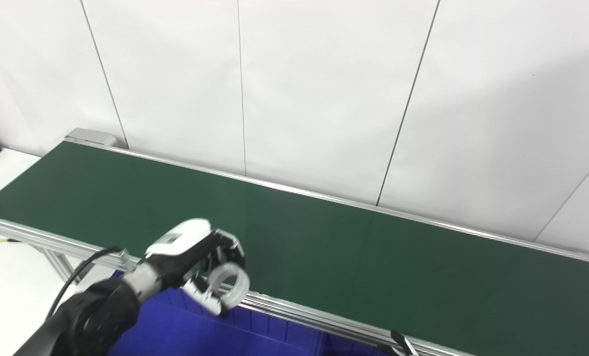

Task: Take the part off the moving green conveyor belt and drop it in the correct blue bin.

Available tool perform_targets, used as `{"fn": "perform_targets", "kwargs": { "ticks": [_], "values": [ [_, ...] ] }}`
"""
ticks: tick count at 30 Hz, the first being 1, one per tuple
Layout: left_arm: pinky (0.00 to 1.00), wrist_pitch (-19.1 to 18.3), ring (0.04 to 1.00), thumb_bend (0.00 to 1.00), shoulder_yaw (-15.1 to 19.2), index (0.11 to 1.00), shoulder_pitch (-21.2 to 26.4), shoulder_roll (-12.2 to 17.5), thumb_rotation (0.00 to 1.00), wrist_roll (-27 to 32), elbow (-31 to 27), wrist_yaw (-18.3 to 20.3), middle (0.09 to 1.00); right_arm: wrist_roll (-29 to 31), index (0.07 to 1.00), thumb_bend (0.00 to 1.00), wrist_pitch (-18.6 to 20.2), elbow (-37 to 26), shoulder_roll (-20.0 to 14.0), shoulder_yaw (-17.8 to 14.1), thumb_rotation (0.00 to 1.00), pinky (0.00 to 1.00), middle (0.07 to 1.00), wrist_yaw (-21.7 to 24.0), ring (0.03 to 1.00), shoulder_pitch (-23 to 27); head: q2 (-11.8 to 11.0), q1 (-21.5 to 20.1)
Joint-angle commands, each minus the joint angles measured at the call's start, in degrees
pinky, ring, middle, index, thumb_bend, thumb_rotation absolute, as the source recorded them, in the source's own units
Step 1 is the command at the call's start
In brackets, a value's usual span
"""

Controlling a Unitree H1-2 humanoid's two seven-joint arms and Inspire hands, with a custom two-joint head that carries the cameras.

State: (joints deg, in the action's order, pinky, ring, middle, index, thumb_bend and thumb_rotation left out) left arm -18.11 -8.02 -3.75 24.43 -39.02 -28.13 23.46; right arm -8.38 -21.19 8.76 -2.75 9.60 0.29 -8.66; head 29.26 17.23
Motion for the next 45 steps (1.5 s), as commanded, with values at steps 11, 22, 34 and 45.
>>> {"fn": "perform_targets", "kwargs": {
  "ticks": [11, 22, 34, 45],
  "values": [
    [0.35, 2.43, 0.394, 0.5, 1.22, 0.513, -9.98, -1.42, 0.0, -2.21, -1.5, -4.52, 0.489, 1.45, 0.876, 0.39, 2.28, -6.19, -1.28, -1.44, 0.72, 0.65, 0.771, 1.63, 0.719, -0.31, 7.96, 0.96],
    [0.37, 1.67, 0.409, 0.5, 0.8, 0.505, -10.35, -1.11, 0.0, -2.45, 3.77, -4.94, 0.506, 4.97, 0.86, 0.45, 8.86, -12.36, -2.39, -3.63, 0.62, 0.63, 0.759, 3.62, 0.709, -0.34, 15.4, 2.61],
    [0.38, 2.14, 0.413, 0.5, -0.17, 0.505, -9.6, -2.33, 0.0, -4.56, 8.1, -8.27, 0.507, 4.85, 0.858, 0.45, 10.41, -13.6, -3.12, -4.34, 0.64, 0.63, 0.763, 4.36, 0.715, -0.15, 16.31, 3.41],
    [0.39, 7.54, 0.413, 0.5, -1.38, 0.509, -7.67, -3.71, 0.0, -3.93, 18.75, -15.95, 0.505, 5.13, 0.86, 0.47, 10.11, -13.25, -3.07, -4.29, 0.64, 0.64, 0.764, 4.58, 0.715, -0.24, 15.62, 2.93]
  ]
}}
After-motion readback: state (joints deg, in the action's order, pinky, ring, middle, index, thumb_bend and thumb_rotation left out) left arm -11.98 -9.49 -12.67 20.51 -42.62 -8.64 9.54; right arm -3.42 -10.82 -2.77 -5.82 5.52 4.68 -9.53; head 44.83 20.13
